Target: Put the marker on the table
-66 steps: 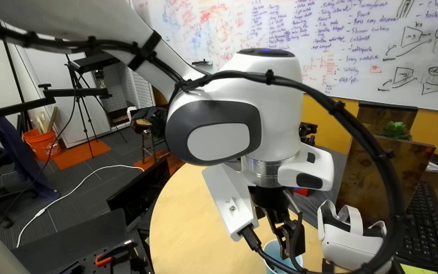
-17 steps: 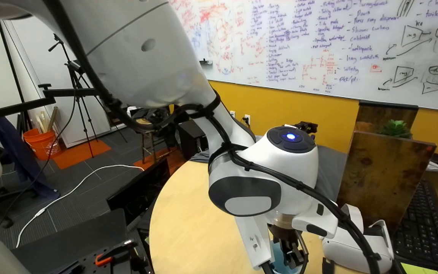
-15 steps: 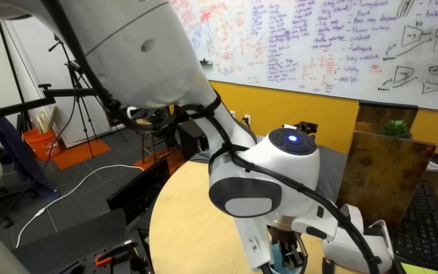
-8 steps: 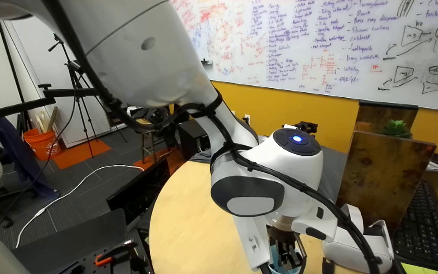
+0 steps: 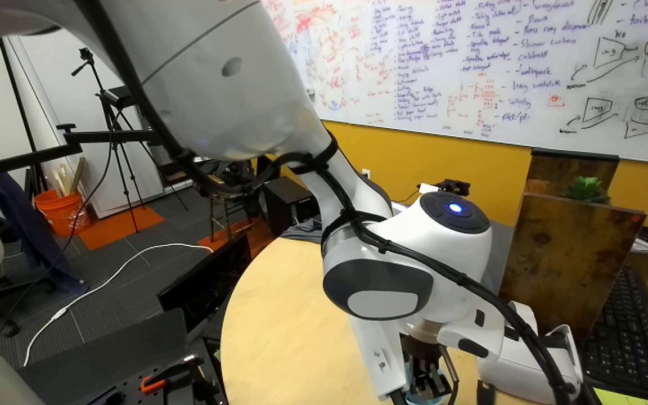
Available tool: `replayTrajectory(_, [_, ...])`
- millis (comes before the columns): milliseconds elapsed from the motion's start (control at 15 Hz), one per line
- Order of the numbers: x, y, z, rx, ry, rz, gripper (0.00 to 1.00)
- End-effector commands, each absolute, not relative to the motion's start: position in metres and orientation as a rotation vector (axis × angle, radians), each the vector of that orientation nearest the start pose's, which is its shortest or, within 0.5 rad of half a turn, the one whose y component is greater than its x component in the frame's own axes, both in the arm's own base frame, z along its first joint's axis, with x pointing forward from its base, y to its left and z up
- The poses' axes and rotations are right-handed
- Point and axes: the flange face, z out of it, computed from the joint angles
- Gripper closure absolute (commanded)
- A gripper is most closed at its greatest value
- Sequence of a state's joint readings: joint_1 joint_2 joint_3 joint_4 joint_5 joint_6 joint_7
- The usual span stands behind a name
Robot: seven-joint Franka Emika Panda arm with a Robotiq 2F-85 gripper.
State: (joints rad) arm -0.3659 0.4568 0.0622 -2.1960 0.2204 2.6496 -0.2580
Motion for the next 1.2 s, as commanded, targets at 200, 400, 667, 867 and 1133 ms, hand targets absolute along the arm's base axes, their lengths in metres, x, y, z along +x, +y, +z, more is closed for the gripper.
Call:
replayTrajectory(200, [0.54, -0.18, 0.165, -2.951, 0.357, 0.021, 0.51])
replayTrajectory(400, [0.543, -0.181, 0.161, -2.945, 0.357, 0.041, 0.51])
replayTrajectory(667, [0.547, -0.181, 0.157, -2.936, 0.354, 0.072, 0.52])
replayTrajectory(867, [0.549, -0.181, 0.154, -2.927, 0.351, 0.109, 0.51])
replayTrajectory(1133, [0.551, -0.183, 0.153, -2.92, 0.359, 0.157, 0.51])
